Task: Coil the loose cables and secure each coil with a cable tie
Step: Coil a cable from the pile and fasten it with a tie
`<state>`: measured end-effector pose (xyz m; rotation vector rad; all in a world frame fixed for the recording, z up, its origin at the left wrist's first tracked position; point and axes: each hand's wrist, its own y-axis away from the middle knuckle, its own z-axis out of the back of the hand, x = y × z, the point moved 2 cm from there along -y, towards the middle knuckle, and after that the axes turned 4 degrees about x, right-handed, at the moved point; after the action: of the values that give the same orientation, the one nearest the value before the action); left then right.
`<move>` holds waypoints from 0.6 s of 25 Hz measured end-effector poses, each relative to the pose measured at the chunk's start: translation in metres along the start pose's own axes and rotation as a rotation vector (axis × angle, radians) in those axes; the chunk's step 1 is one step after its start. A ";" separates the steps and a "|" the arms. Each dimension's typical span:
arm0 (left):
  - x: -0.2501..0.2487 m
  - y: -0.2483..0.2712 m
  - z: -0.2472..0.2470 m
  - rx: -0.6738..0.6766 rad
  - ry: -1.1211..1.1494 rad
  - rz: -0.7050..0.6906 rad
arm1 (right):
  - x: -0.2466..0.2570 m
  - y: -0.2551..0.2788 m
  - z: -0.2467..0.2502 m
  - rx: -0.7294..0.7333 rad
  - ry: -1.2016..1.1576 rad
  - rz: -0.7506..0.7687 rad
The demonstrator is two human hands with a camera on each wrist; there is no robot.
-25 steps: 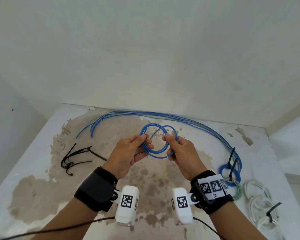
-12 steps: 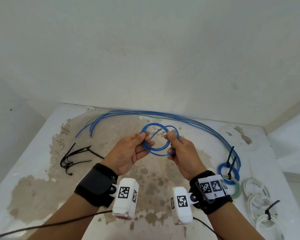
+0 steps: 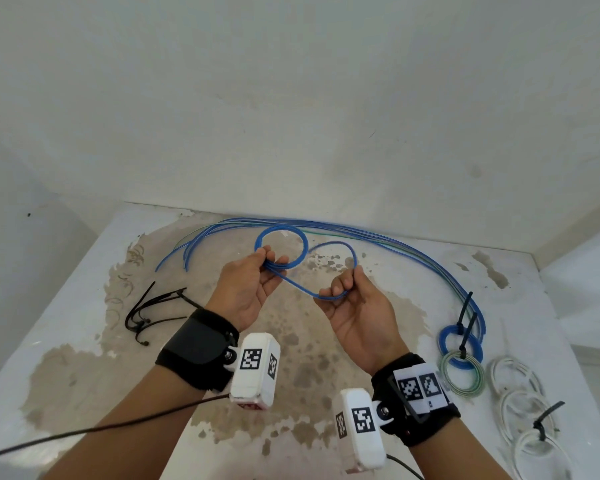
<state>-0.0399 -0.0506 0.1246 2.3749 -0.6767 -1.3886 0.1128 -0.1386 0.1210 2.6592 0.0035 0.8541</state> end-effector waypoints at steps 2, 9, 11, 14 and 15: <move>-0.004 -0.003 0.003 -0.010 0.003 0.006 | 0.001 0.003 0.002 0.018 0.042 0.008; -0.015 0.008 0.008 0.111 -0.154 0.040 | 0.017 0.008 0.016 -0.081 0.208 0.071; -0.012 0.018 0.011 0.190 -0.245 0.081 | 0.028 0.002 0.017 -0.112 0.374 0.108; -0.007 0.035 0.013 0.322 -0.315 0.122 | 0.040 -0.006 0.014 -0.074 0.590 0.116; -0.006 0.039 0.012 0.353 -0.334 0.127 | 0.042 -0.007 0.012 -0.048 0.632 0.107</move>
<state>-0.0626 -0.0809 0.1416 2.3132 -1.2301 -1.7496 0.1549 -0.1313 0.1335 2.2501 -0.0046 1.6647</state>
